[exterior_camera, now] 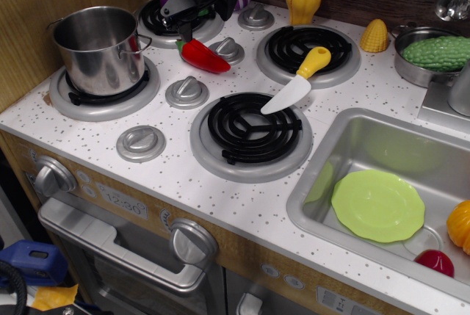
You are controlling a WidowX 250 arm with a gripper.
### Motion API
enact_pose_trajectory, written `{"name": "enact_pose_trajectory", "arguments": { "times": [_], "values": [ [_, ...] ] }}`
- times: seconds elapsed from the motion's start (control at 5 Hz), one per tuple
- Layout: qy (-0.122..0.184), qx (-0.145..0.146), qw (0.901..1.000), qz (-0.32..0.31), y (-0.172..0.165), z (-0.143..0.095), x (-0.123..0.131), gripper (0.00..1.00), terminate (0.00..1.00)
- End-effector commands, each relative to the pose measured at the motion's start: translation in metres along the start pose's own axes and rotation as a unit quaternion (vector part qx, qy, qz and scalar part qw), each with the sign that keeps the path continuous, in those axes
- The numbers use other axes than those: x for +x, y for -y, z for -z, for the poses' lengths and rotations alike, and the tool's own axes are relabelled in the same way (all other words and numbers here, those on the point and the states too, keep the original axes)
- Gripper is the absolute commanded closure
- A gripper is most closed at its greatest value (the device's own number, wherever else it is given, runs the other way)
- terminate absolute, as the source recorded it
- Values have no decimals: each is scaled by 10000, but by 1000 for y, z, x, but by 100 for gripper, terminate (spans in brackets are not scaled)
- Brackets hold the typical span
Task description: Put pepper in pot or pan
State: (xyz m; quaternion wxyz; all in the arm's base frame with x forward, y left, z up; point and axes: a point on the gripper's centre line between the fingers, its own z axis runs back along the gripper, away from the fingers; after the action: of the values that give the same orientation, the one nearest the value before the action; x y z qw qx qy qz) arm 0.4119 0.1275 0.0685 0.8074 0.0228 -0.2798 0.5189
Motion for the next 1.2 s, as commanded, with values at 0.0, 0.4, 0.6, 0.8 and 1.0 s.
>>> {"name": "enact_pose_trajectory", "arguments": {
  "times": [0.0, 0.4, 0.6, 0.8, 1.0],
  "values": [
    [0, 0, 10000, 0, 0, 0, 0, 0, 0],
    [-238, -245, 9994, 16, 7, 17, 13, 0, 0],
    [-369, -288, 9989, -62, 7, 26, 12, 0, 0],
    [-519, -314, 9981, -126, 3, 31, 9, 0, 0],
    [-584, -367, 9974, -203, -3, 41, 5, 0, 0]
  ]
}}
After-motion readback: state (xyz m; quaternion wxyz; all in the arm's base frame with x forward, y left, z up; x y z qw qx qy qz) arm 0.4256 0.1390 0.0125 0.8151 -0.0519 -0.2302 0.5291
